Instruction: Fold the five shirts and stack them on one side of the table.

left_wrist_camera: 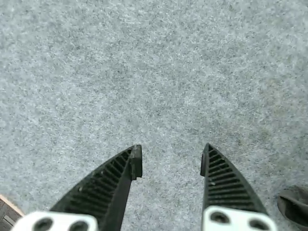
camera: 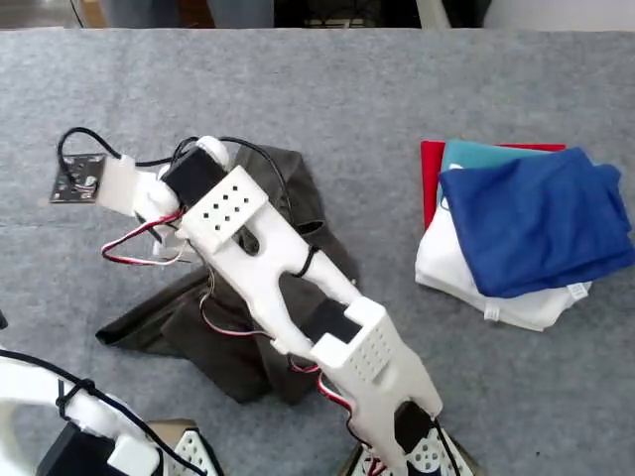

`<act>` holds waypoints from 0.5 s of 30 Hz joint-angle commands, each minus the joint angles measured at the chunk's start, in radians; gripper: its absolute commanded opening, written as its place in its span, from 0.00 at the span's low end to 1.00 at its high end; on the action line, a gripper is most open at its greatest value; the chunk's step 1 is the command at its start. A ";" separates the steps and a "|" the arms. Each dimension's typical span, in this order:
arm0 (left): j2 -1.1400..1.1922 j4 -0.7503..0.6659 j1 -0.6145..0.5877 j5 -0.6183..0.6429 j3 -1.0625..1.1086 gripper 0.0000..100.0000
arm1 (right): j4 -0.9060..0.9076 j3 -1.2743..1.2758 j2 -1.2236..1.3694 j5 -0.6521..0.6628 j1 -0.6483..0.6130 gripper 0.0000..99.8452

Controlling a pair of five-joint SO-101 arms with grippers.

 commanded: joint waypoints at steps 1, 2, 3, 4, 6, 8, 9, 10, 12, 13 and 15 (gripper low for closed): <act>-0.020 -0.012 -0.012 -0.006 -0.004 0.22 | 0.009 0.018 -0.033 0.009 -0.012 0.01; -0.020 -0.012 -0.012 -0.006 -0.004 0.22 | 0.009 0.062 -0.013 0.049 -0.011 0.02; -0.020 -0.012 -0.012 -0.006 -0.004 0.22 | 0.009 0.113 0.007 0.086 -0.011 0.02; -0.020 -0.012 -0.013 -0.006 -0.004 0.22 | 0.009 0.160 0.022 0.112 -0.011 0.04; -0.015 -0.012 -0.015 -0.008 -0.004 0.22 | 0.009 0.252 0.048 0.157 -0.017 0.14; -0.015 -0.012 -0.018 -0.015 -0.004 0.22 | -0.005 0.315 0.076 0.213 -0.023 0.27; -0.017 -0.011 -0.024 -0.028 -0.004 0.22 | -0.008 0.338 0.096 0.235 -0.025 0.34; -0.018 -0.011 -0.028 -0.037 -0.004 0.22 | -0.008 0.349 0.119 0.247 -0.025 0.39; -0.014 -0.011 -0.033 -0.043 -0.004 0.22 | 0.002 0.357 0.173 0.250 -0.020 0.47; -0.014 -0.011 -0.035 -0.049 -0.004 0.22 | 0.008 0.357 0.194 0.250 -0.015 0.45; -0.014 -0.011 -0.035 -0.052 -0.004 0.22 | 0.008 0.348 0.226 0.250 -0.008 0.34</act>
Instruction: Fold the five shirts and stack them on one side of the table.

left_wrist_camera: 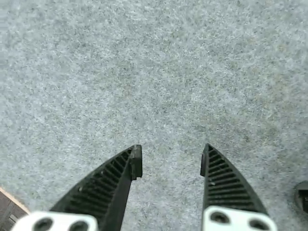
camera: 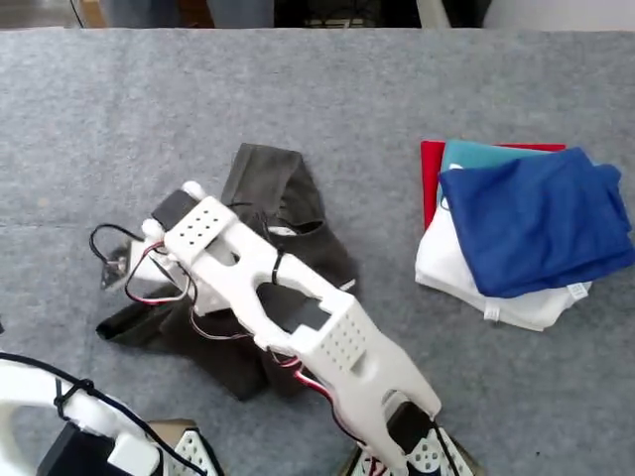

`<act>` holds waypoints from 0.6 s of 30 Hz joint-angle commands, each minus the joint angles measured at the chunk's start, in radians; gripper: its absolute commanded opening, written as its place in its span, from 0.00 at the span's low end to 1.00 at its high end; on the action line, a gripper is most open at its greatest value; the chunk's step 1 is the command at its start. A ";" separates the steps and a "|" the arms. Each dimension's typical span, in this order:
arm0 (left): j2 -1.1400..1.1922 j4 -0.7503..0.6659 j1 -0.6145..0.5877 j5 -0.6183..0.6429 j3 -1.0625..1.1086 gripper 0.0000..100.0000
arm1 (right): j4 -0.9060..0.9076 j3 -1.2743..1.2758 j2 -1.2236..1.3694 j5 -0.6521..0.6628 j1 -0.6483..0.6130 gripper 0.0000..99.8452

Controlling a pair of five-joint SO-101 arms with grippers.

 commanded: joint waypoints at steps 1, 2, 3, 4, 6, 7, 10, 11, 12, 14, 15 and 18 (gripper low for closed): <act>-0.014 -0.011 -0.008 -0.009 -0.004 0.22 | 0.005 -0.015 0.018 0.009 0.008 0.24; -0.015 -0.011 -0.008 -0.009 -0.004 0.22 | -0.002 -0.036 0.018 -0.005 0.011 0.12; -0.015 -0.011 -0.008 -0.009 -0.004 0.22 | -0.005 -0.067 0.018 -0.035 0.021 0.00; -0.017 -0.011 -0.008 -0.009 -0.004 0.22 | 0.003 -0.108 0.016 -0.060 0.032 0.04; -0.014 -0.011 -0.008 -0.009 -0.004 0.22 | 0.008 -0.203 0.016 -0.092 0.052 0.07; -0.014 -0.011 -0.008 -0.009 -0.004 0.22 | 0.009 -0.249 0.015 -0.103 0.061 0.02; -0.014 -0.011 -0.008 -0.009 -0.002 0.22 | 0.011 -0.392 0.015 -0.153 0.069 0.01; -0.014 -0.011 -0.008 -0.009 -0.002 0.22 | 0.011 -0.435 0.015 -0.170 0.068 0.01; -0.014 -0.011 -0.008 -0.009 -0.002 0.22 | 0.011 -0.470 0.010 -0.184 0.063 0.01; -0.012 -0.011 -0.008 -0.009 -0.002 0.22 | 0.011 -0.515 -0.015 -0.198 0.040 0.01; -0.012 -0.011 -0.008 -0.009 -0.002 0.22 | 0.011 -0.522 -0.035 -0.215 0.029 0.01; -0.012 -0.011 -0.008 -0.011 -0.002 0.22 | 0.011 -0.464 -0.102 -0.219 -0.002 0.01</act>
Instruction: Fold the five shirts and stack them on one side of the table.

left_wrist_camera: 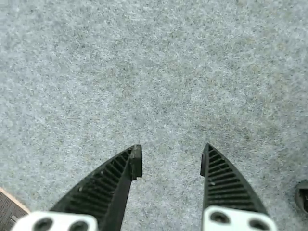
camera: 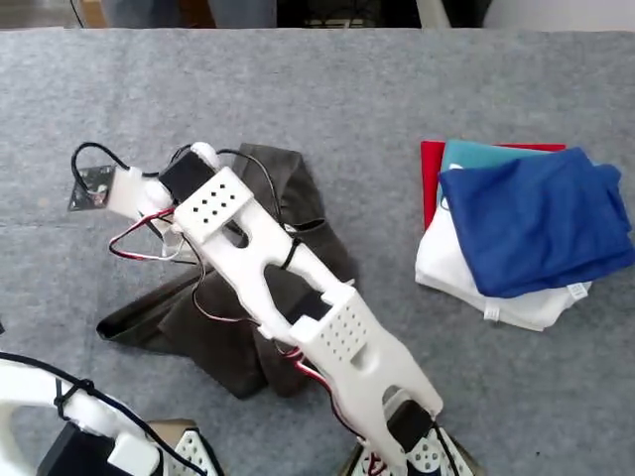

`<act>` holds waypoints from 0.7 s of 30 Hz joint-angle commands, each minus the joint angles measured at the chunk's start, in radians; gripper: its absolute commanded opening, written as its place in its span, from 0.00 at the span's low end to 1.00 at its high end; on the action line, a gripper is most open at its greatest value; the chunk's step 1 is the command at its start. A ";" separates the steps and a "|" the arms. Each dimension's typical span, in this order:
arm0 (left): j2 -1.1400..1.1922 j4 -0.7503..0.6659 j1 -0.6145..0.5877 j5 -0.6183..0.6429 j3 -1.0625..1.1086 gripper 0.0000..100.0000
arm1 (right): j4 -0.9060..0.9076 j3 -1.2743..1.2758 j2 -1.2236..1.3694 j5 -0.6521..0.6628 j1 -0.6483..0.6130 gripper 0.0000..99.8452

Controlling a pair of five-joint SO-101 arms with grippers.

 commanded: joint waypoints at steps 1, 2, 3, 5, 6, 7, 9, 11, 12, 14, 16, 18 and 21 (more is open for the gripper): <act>-0.012 -0.011 -0.008 -0.006 -0.002 0.22 | 0.011 0.041 -0.113 0.017 -0.034 0.01; -0.012 -0.011 -0.008 -0.006 -0.002 0.22 | 0.011 0.099 -0.116 0.049 -0.028 0.02; -0.012 -0.011 -0.008 -0.006 -0.002 0.22 | 0.011 0.160 -0.117 0.077 -0.020 0.02; -0.012 -0.011 -0.008 -0.006 -0.002 0.22 | 0.011 0.274 -0.120 0.101 -0.014 0.04; -0.012 -0.011 -0.008 -0.006 0.001 0.22 | 0.011 0.321 -0.120 0.101 -0.015 0.08; -0.012 -0.012 -0.008 -0.006 0.008 0.22 | 0.009 0.360 -0.117 0.103 -0.020 0.14; -0.014 -0.012 -0.007 -0.006 0.024 0.22 | -0.006 0.424 -0.107 0.138 -0.035 0.24; -0.017 -0.012 -0.001 -0.006 0.045 0.22 | -0.051 0.467 -0.070 0.170 -0.041 0.31; -0.020 -0.012 0.001 -0.006 0.054 0.22 | -0.074 0.479 -0.044 0.161 -0.044 0.32; -0.020 -0.012 0.002 -0.008 0.058 0.22 | -0.097 0.479 0.008 0.123 -0.041 0.27; -0.021 -0.012 0.001 -0.008 0.056 0.22 | -0.094 0.455 0.033 0.094 -0.034 0.08; -0.021 -0.012 0.001 -0.008 0.056 0.22 | -0.078 0.404 0.031 0.046 -0.014 0.05; -0.021 -0.012 0.001 -0.008 0.059 0.22 | 0.009 0.288 0.039 0.051 0.006 0.02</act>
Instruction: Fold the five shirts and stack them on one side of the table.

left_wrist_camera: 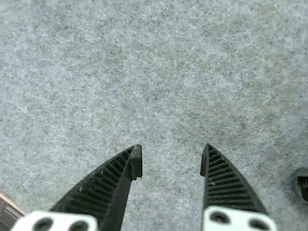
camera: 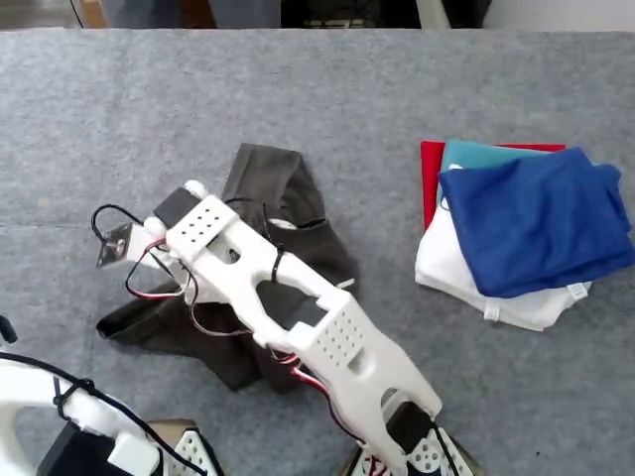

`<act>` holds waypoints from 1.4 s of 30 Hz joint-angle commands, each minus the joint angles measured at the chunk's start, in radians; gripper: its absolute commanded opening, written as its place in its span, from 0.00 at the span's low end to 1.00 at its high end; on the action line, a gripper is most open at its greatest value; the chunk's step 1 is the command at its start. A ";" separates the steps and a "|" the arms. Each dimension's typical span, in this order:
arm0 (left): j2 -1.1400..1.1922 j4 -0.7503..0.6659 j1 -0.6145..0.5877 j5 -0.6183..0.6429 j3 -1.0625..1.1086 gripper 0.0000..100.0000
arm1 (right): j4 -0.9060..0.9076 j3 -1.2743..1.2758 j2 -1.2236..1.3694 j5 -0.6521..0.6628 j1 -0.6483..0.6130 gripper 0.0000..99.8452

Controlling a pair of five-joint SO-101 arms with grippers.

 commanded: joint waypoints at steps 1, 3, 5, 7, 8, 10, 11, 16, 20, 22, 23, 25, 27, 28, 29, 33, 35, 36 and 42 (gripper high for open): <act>-0.021 -0.012 -0.001 -0.008 -0.002 0.22 | 0.058 -0.119 -0.007 -0.018 0.025 0.01; -0.021 -0.012 -0.001 -0.008 -0.004 0.22 | 0.058 -0.147 -0.027 -0.023 0.029 0.01; -0.021 -0.012 -0.001 -0.008 -0.005 0.22 | 0.058 -0.160 -0.056 -0.023 0.025 0.01; -0.021 -0.012 -0.001 -0.008 -0.005 0.22 | 0.058 -0.170 -0.091 -0.029 0.014 0.01; -0.021 -0.012 -0.001 -0.008 -0.005 0.22 | 0.058 -0.170 -0.114 -0.029 0.011 0.01; -0.021 -0.012 -0.001 -0.008 -0.005 0.22 | 0.058 -0.170 -0.168 -0.029 0.002 0.01; -0.021 -0.012 -0.001 -0.008 -0.005 0.22 | 0.058 -0.170 -0.197 -0.029 0.002 0.01; -0.021 -0.012 -0.001 -0.008 -0.005 0.22 | 0.057 -0.179 -0.367 -0.075 0.002 0.01; -0.021 -0.012 -0.001 -0.008 -0.005 0.22 | 0.057 -0.295 -0.492 -0.215 0.000 0.01; -0.021 -0.012 -0.001 -0.008 -0.005 0.22 | 0.043 -0.387 -0.529 -0.288 -0.002 0.01; -0.021 -0.012 -0.001 -0.008 -0.005 0.22 | 0.038 -0.438 -0.539 -0.327 -0.003 0.01; -0.021 -0.012 0.001 -0.006 -0.005 0.22 | 0.029 -0.539 -0.552 -0.388 -0.008 0.01; -0.021 -0.012 0.001 -0.006 -0.007 0.22 | 0.003 -0.647 -0.558 -0.430 -0.032 0.01; -0.021 -0.012 -0.001 -0.006 -0.007 0.22 | -0.014 -0.697 -0.558 -0.442 -0.046 0.01; -0.021 -0.012 -0.001 -0.006 -0.007 0.22 | -0.032 -0.751 -0.559 -0.453 -0.066 0.01; -0.021 -0.012 -0.008 -0.008 -0.007 0.22 | -0.121 -0.878 -0.559 -0.457 -0.170 0.01; -0.021 -0.012 -0.010 -0.008 -0.019 0.22 | -0.155 -0.888 -0.559 -0.457 -0.210 0.01; -0.021 -0.012 -0.012 -0.008 -0.024 0.22 | -0.167 -0.886 -0.558 -0.457 -0.222 0.01; -0.021 -0.012 -0.012 -0.008 -0.054 0.22 | -0.216 -0.671 -0.498 -0.457 -0.107 0.01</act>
